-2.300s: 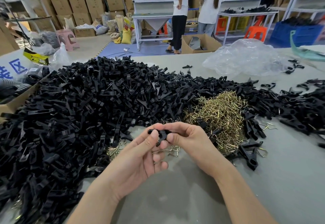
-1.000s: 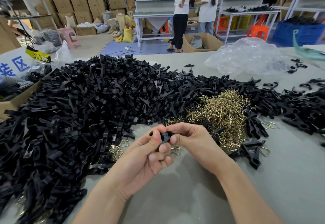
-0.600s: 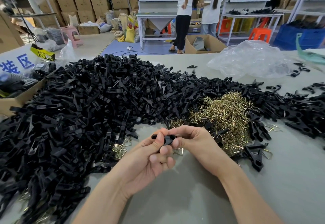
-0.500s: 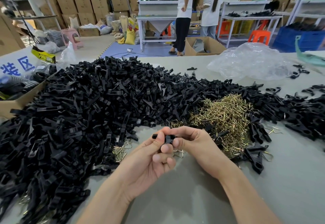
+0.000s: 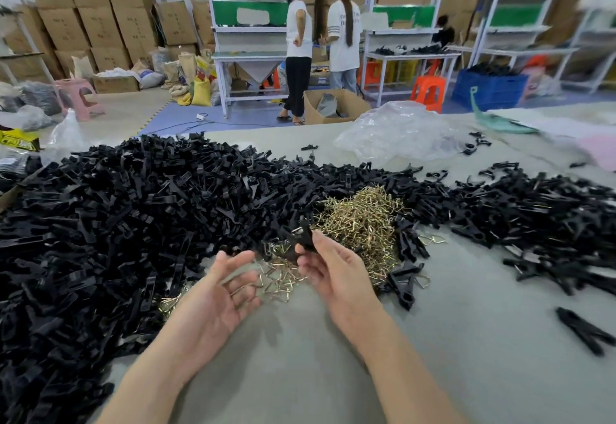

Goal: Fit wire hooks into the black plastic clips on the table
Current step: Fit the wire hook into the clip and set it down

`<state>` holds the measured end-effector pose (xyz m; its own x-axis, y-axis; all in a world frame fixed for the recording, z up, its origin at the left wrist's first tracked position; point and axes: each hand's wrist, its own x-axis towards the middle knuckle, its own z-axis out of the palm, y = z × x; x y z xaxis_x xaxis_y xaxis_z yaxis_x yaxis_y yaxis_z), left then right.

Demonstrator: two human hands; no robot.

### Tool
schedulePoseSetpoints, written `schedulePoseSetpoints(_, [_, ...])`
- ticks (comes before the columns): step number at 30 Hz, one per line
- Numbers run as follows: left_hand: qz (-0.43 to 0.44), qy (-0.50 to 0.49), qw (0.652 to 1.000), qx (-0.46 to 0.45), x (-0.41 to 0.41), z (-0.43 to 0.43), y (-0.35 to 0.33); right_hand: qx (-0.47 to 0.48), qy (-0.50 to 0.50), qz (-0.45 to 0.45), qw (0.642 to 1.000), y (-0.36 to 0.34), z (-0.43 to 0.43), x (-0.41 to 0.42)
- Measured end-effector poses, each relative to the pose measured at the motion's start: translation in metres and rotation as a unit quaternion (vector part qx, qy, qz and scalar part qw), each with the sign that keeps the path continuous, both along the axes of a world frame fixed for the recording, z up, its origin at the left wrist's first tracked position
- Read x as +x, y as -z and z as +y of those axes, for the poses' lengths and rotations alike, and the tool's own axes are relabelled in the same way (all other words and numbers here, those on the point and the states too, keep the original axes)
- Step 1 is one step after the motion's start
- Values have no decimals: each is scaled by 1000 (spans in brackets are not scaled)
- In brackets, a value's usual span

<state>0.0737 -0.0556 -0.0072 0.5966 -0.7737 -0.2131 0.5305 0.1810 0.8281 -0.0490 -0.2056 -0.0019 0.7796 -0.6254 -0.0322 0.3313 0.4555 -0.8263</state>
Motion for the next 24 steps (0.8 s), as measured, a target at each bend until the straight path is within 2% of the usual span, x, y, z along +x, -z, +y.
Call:
schedulePoseSetpoints(4, [19,-10,1000,-9,0,-1,1,138,104,-130,976,-28,-65,-46])
schedulePoseSetpoints(7, [28,-23,999,-1,-4,-6,1,170,208,-203,942,-70,-128,-83])
schedulePoseSetpoints(9, [32,-27,999,5,-6,-8,-2,159,225,-178,945,-82,-148,-97])
schedulePoseSetpoints(11, [37,-30,999,9,-7,-9,-4,134,197,-139,961,-77,-140,-99])
schedulePoseSetpoints(15, [44,-43,998,11,-8,-9,-4,59,105,-54,991,-44,-79,-70])
schedulePoseSetpoints(19, [12,-68,997,23,-12,-6,-5,-61,30,25,997,-17,-7,-17])
schedulePoseSetpoints(20, [-30,-86,995,28,-13,-4,-5,-106,25,43,993,-12,8,-3])
schedulePoseSetpoints(21, [-114,-114,986,48,-13,0,-4,-155,22,63,986,-8,21,9])
schedulePoseSetpoints(22, [-237,-151,955,91,-11,4,-1,-203,20,86,975,-5,32,20])
schedulePoseSetpoints(23, [-378,-190,894,146,-9,9,2,-246,17,108,963,-3,40,29])
schedulePoseSetpoints(24, [-500,-223,814,196,-6,14,5,-284,13,127,950,-1,46,37])
